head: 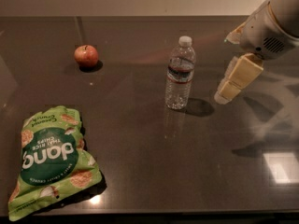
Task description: Knock water bottle over
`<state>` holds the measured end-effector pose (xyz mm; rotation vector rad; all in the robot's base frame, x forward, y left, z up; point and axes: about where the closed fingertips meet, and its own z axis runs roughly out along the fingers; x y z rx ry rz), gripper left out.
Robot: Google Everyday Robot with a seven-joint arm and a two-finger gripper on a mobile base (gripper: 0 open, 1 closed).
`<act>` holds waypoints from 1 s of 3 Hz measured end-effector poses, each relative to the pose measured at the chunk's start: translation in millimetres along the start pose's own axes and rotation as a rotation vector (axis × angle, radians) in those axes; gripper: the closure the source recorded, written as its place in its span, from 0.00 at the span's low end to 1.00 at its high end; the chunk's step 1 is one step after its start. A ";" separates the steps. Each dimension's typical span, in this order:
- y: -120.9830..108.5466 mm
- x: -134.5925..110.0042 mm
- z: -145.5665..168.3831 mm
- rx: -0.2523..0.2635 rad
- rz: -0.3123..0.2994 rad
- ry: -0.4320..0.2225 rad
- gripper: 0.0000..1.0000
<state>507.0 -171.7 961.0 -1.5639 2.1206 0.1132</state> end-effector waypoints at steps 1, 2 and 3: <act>-7.3 -21.7 23.6 -0.029 0.034 -0.086 0.00; -5.6 -44.9 38.9 -0.072 0.056 -0.173 0.00; 3.3 -65.8 46.0 -0.110 0.061 -0.255 0.00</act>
Offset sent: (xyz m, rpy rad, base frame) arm 0.0389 0.0812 -0.0157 0.3235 0.0470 0.0420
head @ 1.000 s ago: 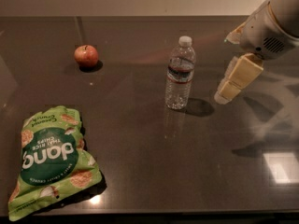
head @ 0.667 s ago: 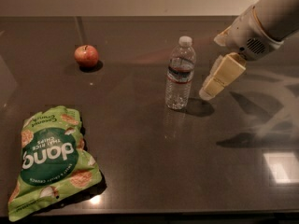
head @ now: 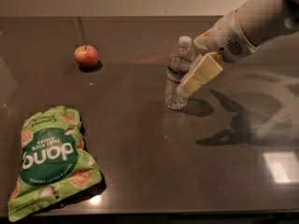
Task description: Knock water bottle over
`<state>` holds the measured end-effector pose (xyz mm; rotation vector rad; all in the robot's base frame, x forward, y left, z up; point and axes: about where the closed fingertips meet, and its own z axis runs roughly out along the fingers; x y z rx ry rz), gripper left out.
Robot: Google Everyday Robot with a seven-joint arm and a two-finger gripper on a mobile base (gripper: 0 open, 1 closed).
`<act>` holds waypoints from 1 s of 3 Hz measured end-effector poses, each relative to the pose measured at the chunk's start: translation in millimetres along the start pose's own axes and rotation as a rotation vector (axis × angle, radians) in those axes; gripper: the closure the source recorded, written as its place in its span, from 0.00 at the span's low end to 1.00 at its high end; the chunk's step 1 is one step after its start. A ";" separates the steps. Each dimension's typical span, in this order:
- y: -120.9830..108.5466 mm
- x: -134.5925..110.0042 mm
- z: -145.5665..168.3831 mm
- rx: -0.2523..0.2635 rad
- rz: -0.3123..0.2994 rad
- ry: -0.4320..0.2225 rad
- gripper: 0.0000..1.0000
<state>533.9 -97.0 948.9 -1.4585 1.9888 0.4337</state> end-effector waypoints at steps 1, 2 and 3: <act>1.0 -10.6 6.6 0.013 -0.004 -0.073 0.00; -4.9 -14.2 9.0 0.045 -0.004 -0.112 0.17; -10.2 -13.8 7.4 0.065 0.001 -0.129 0.39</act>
Offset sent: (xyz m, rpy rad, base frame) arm 0.0205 0.0116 0.0031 0.1332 -0.1177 -0.0461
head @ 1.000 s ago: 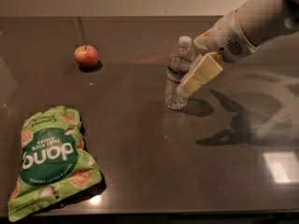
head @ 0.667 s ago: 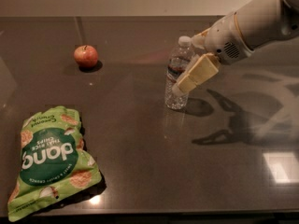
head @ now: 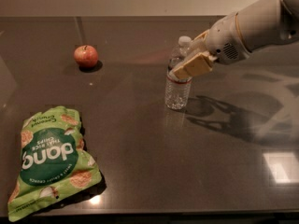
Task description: Knock water bottle over
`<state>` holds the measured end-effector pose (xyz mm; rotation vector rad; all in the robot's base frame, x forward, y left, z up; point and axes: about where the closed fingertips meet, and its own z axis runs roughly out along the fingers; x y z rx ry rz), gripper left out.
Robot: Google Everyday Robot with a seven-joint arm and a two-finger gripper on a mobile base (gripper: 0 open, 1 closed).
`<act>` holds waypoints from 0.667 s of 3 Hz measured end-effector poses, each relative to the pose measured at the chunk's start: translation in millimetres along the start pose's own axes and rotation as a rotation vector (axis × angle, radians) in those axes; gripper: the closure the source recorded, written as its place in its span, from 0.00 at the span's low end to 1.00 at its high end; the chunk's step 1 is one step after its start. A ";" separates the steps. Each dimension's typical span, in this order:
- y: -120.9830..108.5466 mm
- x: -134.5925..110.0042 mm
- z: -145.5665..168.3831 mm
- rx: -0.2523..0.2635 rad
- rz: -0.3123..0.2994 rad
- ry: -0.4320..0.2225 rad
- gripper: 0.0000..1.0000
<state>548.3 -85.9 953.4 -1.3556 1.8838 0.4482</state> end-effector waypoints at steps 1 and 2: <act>-3.9 0.1 -5.9 0.006 0.006 -0.009 0.64; -11.9 -5.2 -23.5 0.018 0.010 0.069 0.86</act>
Offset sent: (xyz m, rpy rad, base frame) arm 0.0016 -0.0411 0.0330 -0.2177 0.1251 -0.0705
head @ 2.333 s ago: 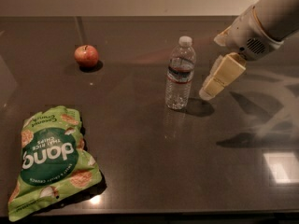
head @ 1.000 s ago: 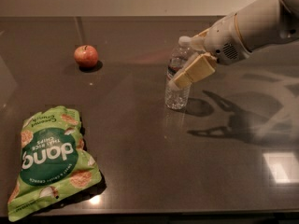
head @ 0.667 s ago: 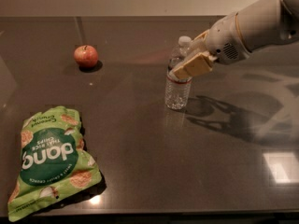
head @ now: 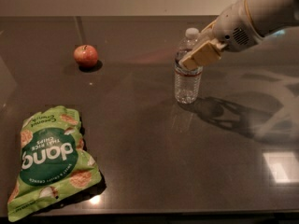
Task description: Knock water bottle over
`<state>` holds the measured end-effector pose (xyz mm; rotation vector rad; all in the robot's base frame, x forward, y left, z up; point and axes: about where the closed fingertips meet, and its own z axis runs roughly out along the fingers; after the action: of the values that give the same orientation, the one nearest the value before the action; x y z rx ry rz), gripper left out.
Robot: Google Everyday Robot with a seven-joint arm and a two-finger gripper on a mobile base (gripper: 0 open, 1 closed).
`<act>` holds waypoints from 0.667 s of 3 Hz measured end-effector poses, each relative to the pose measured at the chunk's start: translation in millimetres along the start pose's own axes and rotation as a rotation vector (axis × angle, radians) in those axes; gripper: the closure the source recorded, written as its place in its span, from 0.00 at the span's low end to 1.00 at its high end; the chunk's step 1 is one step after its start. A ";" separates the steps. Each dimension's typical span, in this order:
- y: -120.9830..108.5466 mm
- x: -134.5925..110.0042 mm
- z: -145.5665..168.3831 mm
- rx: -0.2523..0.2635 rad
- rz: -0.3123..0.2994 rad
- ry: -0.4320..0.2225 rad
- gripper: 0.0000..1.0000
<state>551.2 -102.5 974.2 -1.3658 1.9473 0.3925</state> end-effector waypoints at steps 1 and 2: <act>-7.8 3.9 -24.5 0.014 -0.006 0.172 1.00; -7.8 23.2 -42.6 -0.002 -0.061 0.373 1.00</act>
Offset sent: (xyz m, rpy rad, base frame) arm -0.0356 -0.0858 0.0153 -0.6360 0.2178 0.0348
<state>537.8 -147.5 988.9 -1.5838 2.1930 0.1145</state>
